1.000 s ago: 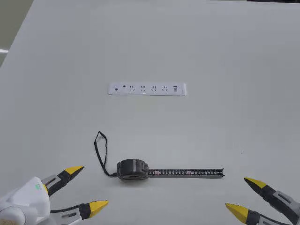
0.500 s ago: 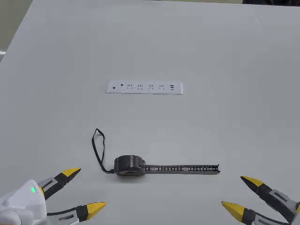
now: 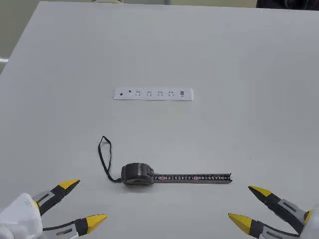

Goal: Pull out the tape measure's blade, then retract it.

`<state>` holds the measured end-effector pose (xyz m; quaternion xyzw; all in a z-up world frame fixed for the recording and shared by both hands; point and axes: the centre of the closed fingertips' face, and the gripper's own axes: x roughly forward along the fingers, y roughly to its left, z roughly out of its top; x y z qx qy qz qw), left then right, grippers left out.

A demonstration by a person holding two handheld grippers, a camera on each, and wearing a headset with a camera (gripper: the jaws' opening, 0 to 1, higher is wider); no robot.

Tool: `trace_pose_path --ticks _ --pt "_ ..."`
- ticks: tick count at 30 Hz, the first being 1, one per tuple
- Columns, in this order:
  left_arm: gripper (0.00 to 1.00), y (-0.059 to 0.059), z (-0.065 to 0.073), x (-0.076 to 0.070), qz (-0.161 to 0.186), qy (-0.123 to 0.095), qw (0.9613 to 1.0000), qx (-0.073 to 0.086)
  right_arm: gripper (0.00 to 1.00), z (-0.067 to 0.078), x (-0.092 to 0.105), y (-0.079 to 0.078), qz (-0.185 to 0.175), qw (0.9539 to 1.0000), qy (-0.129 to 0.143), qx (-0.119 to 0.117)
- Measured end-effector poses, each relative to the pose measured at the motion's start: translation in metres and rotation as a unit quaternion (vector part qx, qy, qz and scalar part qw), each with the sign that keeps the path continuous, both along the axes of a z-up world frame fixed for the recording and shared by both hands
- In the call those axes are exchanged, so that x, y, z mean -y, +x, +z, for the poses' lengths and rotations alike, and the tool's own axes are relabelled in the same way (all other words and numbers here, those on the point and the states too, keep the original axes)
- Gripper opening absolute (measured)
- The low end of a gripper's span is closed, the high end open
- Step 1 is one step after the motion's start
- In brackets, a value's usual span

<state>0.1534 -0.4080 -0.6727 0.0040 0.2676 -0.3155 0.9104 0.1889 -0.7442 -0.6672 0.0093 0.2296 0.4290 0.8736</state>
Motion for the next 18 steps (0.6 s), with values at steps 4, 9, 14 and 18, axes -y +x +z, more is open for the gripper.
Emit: trace_pose_path --ticks 4,9,14,18 --pt "0.67 -0.0019 0.0005 0.0005 0.000 0.002 1.0000 -0.001 0.58 0.0003 0.0032 -0.0013 -0.001 1.0000 0.000 -0.001" --pt "0.67 -0.0030 0.0017 0.0004 0.000 0.005 1.0000 0.000 0.59 -0.0009 0.0055 -0.0010 -0.002 1.0000 -0.002 -0.002" --pt "0.67 -0.0015 0.0041 -0.0007 0.004 0.003 1.0000 0.001 0.60 -0.0024 0.0044 -0.0015 -0.001 1.0000 -0.003 -0.004" --pt "0.67 -0.0007 0.0046 -0.0001 0.002 0.004 1.0000 0.002 0.61 -0.0021 0.0030 -0.0010 -0.001 1.0000 -0.003 -0.004"
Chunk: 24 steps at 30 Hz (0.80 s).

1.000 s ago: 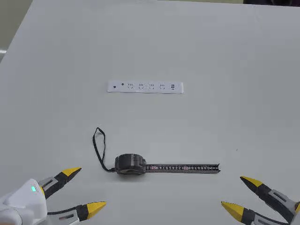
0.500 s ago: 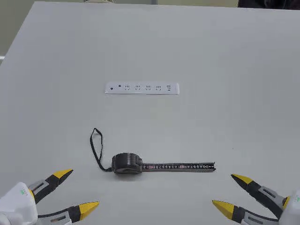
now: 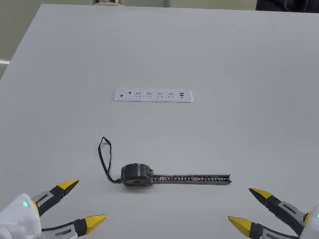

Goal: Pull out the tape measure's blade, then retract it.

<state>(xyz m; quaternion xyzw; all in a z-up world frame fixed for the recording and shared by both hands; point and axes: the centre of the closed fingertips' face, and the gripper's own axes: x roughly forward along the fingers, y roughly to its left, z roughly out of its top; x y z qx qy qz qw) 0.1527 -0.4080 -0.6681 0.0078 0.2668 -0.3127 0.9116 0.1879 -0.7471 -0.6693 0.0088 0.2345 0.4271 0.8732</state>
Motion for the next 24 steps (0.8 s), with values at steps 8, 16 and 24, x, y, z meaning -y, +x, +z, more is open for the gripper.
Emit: trace_pose_path --ticks 8,16,24 --pt "0.67 0.0013 -0.0004 0.0000 -0.005 0.002 1.0000 0.000 0.63 -0.0015 0.0011 0.0002 0.000 1.0000 0.000 -0.002" --pt "0.67 -0.0002 0.0013 0.0022 -0.008 0.002 1.0000 0.002 0.63 -0.0014 0.0035 -0.0008 0.001 1.0000 -0.003 -0.002" --pt "0.67 -0.0023 -0.0002 0.0063 -0.015 0.002 0.9999 0.001 0.62 -0.0012 0.0030 -0.0017 0.003 1.0000 -0.004 -0.002"
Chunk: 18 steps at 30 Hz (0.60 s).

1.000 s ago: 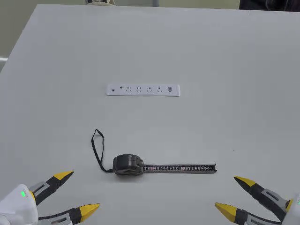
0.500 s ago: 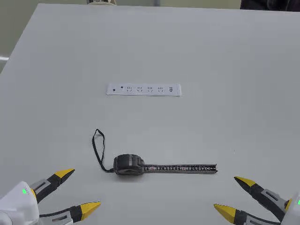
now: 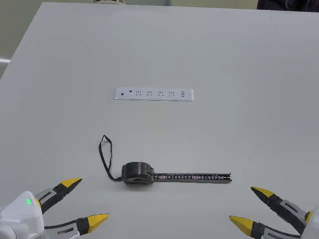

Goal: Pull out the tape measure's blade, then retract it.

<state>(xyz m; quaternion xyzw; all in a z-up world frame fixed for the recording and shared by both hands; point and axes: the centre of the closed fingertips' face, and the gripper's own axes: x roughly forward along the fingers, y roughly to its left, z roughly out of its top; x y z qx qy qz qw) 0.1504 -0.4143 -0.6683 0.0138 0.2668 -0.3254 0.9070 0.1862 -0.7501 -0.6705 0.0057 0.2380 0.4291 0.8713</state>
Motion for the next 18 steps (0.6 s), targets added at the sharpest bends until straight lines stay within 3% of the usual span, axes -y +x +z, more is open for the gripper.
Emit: trace_pose_path --ticks 18 --pt "0.67 0.0102 -0.0010 0.0096 -0.034 0.014 0.9993 0.003 0.61 -0.0054 0.0001 0.0037 0.032 0.9993 -0.017 0.001"
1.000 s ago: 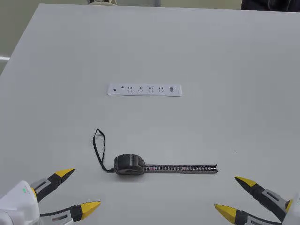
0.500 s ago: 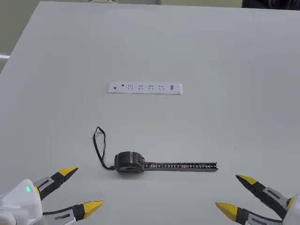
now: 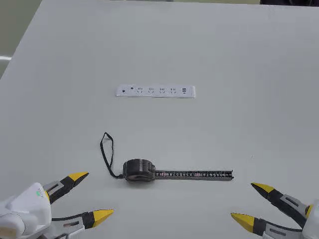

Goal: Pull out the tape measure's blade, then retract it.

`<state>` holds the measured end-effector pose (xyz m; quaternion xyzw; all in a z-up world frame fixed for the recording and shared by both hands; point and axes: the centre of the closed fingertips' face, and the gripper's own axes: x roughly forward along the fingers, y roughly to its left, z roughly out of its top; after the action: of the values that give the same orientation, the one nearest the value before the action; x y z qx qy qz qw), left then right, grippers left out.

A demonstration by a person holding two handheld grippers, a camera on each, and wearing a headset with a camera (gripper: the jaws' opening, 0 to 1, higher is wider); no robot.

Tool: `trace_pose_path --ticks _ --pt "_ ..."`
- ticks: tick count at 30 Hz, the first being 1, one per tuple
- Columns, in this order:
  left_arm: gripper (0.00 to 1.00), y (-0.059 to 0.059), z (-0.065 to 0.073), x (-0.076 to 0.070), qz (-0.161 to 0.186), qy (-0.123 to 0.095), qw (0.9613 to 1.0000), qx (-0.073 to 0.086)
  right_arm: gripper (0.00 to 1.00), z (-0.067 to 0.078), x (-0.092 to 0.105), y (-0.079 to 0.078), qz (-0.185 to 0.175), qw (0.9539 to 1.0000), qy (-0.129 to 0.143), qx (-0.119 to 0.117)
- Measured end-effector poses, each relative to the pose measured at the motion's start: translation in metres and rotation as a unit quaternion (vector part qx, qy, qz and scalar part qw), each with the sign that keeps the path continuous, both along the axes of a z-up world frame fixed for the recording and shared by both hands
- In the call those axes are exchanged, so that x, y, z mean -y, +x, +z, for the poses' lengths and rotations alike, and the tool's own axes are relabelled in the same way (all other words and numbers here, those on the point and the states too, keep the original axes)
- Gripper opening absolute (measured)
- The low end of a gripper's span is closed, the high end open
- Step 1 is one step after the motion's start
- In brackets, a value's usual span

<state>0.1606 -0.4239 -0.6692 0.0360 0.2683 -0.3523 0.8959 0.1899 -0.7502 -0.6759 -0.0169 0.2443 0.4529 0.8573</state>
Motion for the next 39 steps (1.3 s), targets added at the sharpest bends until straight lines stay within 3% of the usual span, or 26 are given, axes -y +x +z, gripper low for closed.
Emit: trace_pose_path --ticks 15,29,39 --pt "0.67 0.014 0.000 0.014 -0.051 0.011 0.9987 0.001 0.60 -0.005 -0.003 0.009 0.039 0.9991 -0.018 0.000" --pt "0.68 0.027 -0.013 0.017 -0.093 0.034 0.9950 -0.009 0.60 -0.011 0.000 0.016 0.070 0.9968 -0.037 0.002" --pt "0.68 0.037 -0.024 0.018 -0.100 0.044 0.9938 -0.021 0.59 -0.019 0.001 0.023 0.093 0.9945 -0.048 0.001"
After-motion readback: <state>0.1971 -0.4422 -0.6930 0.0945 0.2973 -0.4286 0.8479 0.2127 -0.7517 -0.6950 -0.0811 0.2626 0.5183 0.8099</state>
